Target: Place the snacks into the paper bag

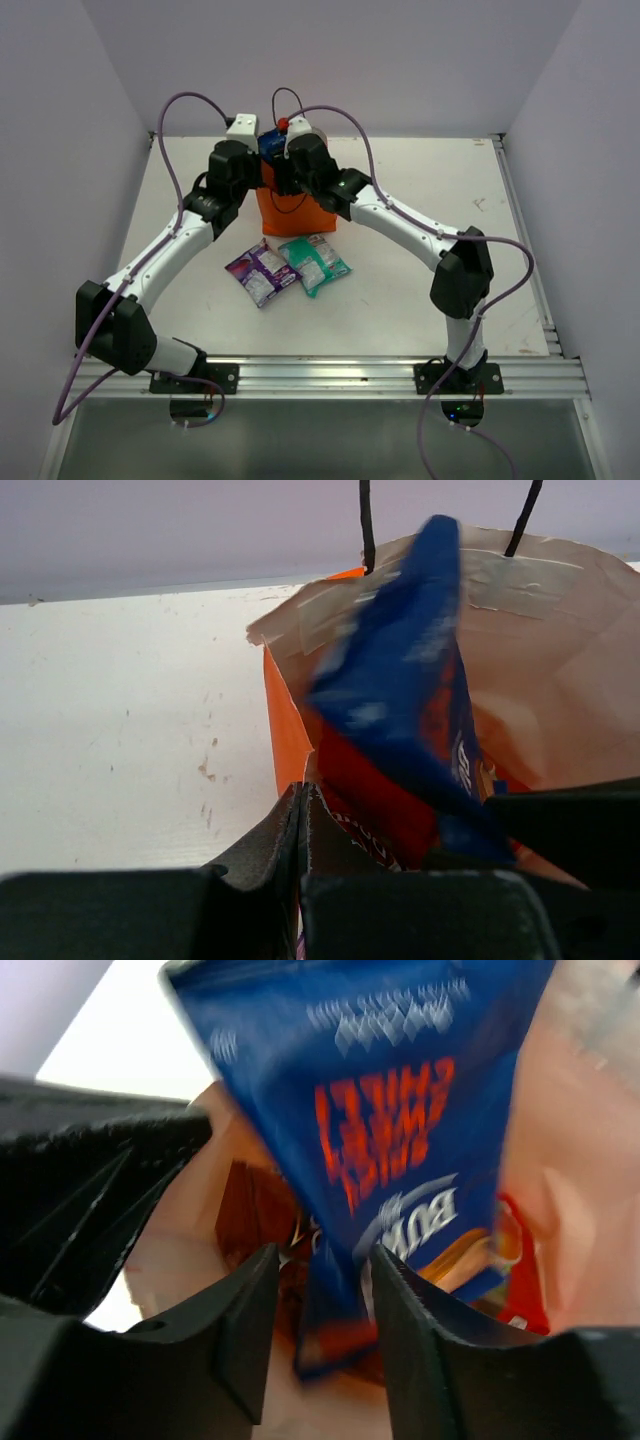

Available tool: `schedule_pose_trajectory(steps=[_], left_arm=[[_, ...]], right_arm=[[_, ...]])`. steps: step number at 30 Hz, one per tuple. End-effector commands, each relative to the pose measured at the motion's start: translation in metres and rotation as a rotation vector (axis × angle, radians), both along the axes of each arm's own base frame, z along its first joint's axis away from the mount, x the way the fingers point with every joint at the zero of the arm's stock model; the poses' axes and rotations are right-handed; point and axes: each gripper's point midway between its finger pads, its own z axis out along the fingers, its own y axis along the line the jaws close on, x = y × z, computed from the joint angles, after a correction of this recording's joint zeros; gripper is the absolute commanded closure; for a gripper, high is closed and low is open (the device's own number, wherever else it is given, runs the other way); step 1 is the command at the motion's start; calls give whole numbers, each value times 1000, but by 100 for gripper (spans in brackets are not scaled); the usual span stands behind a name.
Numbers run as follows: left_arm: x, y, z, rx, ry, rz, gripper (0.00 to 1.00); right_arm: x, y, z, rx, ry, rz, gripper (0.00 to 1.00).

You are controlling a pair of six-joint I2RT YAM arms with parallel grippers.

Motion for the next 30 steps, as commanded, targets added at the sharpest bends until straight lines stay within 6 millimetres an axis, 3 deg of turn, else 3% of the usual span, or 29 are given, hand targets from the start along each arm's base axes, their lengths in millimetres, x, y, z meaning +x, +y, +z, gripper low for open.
schedule_pose_trajectory(steps=[1, 3, 4, 9, 10, 14, 16, 20, 23, 24, 26, 27, 29, 30], left_arm=[[-4, 0, 4, 7, -13, -14, 100], [-4, 0, 5, 8, -14, -14, 100], [-5, 0, 6, 8, -17, -16, 100], [-5, 0, 6, 8, -17, -14, 100], [-4, 0, 7, 7, -20, -16, 100], [-4, -1, 7, 5, -21, -19, 100], [-4, -1, 7, 4, -19, -20, 100], [-3, -1, 4, 11, -13, -18, 100], [-4, 0, 4, 11, -15, -15, 100], [-4, 0, 4, 11, -13, -13, 100], [-3, 0, 4, 9, -15, -13, 100], [-4, -1, 4, 8, -14, -15, 100], [-3, -1, 5, 5, -17, -16, 100], [-4, -2, 5, 5, -15, -18, 100]], right_arm=[[-11, -1, 13, -39, -37, 0, 53], [-13, -7, 28, -38, -80, -18, 46], [-16, -14, 52, -11, -117, -28, 44], [-28, -49, 117, -7, -250, -91, 39], [-32, -63, 139, 5, -296, -123, 37], [-37, -85, 160, 8, -372, -167, 33], [-36, -87, 157, -5, -376, -177, 32], [-42, -77, 140, 29, -312, -137, 33], [-56, -76, 106, 72, -222, -118, 34], [-65, -78, 78, 53, -174, -99, 34], [-71, -77, 48, 67, -115, -95, 34], [-78, -77, 15, 33, -59, -77, 34], [-89, -73, -15, 28, 1, -66, 34], [-95, -75, -40, 2, 35, -60, 34]])
